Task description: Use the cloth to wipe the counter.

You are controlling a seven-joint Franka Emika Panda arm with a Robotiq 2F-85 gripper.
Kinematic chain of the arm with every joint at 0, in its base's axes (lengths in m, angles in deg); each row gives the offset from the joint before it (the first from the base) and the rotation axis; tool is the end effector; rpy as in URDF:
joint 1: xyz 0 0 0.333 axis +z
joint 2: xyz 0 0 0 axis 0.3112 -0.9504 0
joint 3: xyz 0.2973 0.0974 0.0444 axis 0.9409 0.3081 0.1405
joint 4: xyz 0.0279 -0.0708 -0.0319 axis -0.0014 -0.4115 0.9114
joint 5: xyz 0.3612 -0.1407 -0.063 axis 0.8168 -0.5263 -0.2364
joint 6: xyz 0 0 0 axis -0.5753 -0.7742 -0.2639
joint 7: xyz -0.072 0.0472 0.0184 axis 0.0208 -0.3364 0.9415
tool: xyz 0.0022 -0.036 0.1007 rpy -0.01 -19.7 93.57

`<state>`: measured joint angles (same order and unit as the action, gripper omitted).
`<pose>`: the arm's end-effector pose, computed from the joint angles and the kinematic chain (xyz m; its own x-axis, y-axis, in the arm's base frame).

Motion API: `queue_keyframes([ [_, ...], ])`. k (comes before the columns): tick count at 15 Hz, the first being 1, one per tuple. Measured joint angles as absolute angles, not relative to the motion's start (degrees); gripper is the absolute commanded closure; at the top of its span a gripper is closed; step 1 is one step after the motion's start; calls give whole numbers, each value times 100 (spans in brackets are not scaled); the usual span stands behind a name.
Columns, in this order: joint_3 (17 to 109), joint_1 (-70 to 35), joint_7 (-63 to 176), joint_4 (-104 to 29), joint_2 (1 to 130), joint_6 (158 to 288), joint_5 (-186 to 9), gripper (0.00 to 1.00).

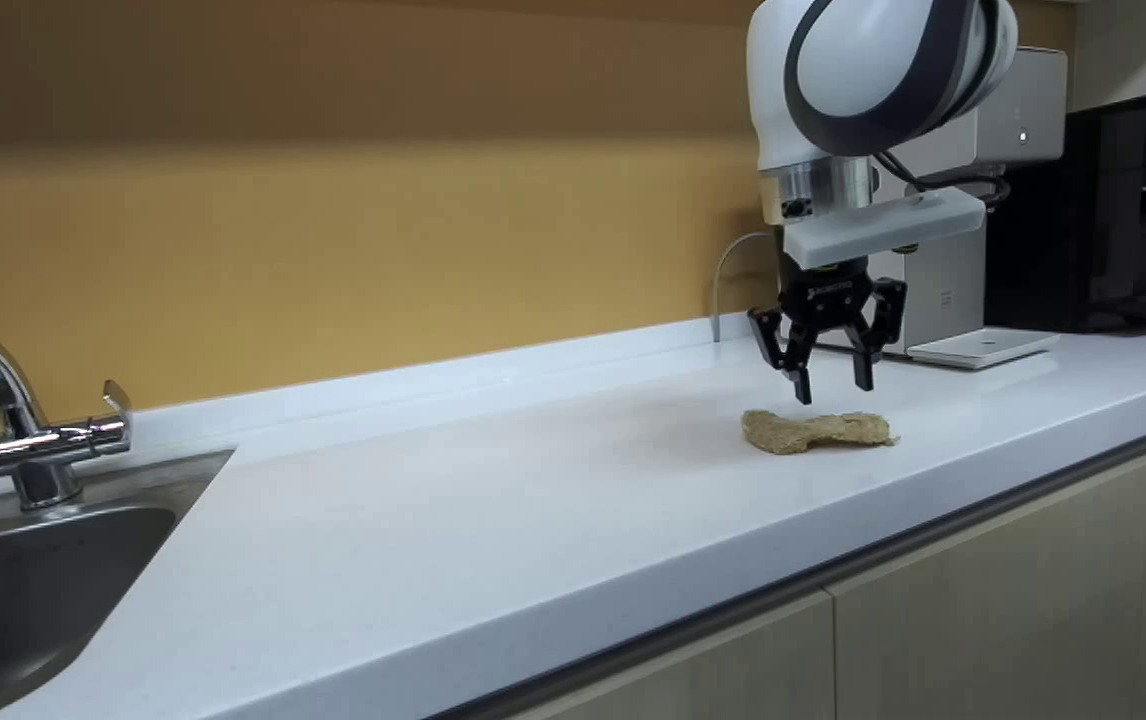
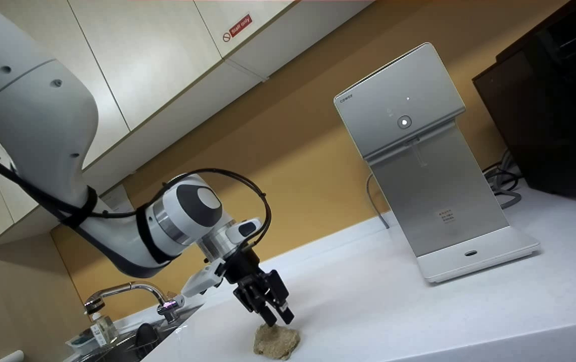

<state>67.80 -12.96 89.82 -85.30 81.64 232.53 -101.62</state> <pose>0.4828 0.0529 0.3026 0.9356 -0.3232 0.1420 -0.3396 -0.9338 0.1125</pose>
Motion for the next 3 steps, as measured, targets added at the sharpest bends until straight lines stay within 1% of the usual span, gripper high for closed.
queue_keyframes([
  [1,6785,-1325,9030,-8530,8263,23253,-10294,2],
  [3,6812,-1383,9083,-8531,8461,23252,-10478,0],
])
